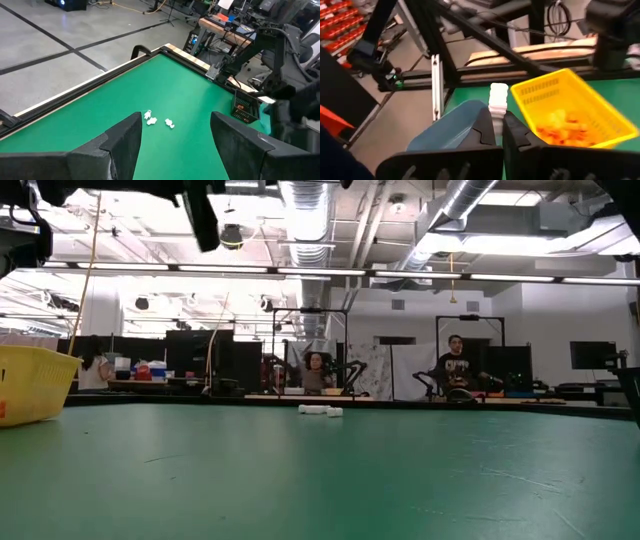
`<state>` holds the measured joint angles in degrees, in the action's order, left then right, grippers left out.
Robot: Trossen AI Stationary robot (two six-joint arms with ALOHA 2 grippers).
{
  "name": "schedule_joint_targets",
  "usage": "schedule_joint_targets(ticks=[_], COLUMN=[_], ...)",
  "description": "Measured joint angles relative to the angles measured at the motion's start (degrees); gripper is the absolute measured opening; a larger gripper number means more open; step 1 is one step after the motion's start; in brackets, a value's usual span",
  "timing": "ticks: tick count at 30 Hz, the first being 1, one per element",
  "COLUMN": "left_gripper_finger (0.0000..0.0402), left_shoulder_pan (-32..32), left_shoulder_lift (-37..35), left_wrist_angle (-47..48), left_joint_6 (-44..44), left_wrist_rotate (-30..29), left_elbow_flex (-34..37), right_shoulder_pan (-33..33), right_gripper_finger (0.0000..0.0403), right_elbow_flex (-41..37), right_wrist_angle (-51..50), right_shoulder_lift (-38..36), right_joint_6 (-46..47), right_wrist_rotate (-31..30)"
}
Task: Sort Halloween decoration
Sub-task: Put the white skeleton model into the blue bin
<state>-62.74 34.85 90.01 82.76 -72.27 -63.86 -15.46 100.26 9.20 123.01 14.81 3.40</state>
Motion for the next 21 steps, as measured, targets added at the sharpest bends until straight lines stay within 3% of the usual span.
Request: schedule_joint_targets(ticks=[9,15,21], left_gripper_finger=[0.0226,0.0226,0.0226], left_shoulder_pan=[-0.02,-0.01,-0.02], left_shoulder_lift=[0.02,0.02,0.02], left_wrist_angle=[-0.01,-0.02,-0.02], left_joint_6=[0.53,0.96,1.09], left_wrist_rotate=[0.04,0.29,1.44], left_elbow_flex=[0.00,0.01,0.00], right_shoulder_pan=[-3.00,-3.83,-4.65], right_gripper_finger=[0.0002,0.0002,0.0002], right_elbow_flex=[5.78,18.47,29.56], right_wrist_angle=[0.47,-1.17,-11.90], right_shoulder_lift=[6.62,16.73,23.34], right_joint_6=[1.63,1.67,1.51], right_wrist_rotate=[0.76,3.88,5.17])
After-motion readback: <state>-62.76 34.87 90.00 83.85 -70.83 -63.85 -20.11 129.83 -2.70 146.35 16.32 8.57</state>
